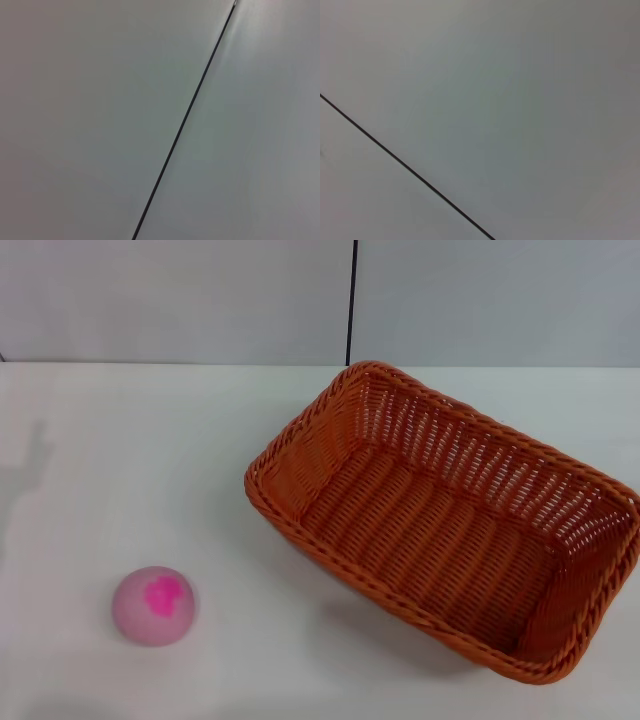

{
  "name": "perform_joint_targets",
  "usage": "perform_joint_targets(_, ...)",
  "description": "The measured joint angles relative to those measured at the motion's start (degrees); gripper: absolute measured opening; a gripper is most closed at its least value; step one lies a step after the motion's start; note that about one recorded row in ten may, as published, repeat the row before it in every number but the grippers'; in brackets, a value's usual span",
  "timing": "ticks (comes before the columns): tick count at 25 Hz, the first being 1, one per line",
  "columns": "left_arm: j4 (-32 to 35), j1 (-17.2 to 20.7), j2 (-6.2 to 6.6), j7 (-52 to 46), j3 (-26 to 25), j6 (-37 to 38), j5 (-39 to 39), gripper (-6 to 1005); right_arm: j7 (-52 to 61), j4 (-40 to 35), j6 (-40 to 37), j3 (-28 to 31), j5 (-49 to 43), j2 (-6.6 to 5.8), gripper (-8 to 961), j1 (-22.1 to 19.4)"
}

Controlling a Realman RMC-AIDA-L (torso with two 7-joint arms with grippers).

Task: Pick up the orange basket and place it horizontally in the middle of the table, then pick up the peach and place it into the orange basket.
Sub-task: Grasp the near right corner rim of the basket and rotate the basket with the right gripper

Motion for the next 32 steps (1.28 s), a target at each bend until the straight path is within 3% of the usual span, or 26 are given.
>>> perform_joint_targets(24, 0.00, -0.13, 0.00, 0.00, 0.00, 0.19, -0.04, 847, 0.00, -0.37, 0.11, -0.49, -0.46, -0.09, 373, 0.01)
perform_joint_targets(32, 0.00, -0.47, 0.00, 0.00, 0.00, 0.20, -0.08, 843, 0.17, -2.65, -1.05, -3.29, -0.79, -0.26, 372, -0.18)
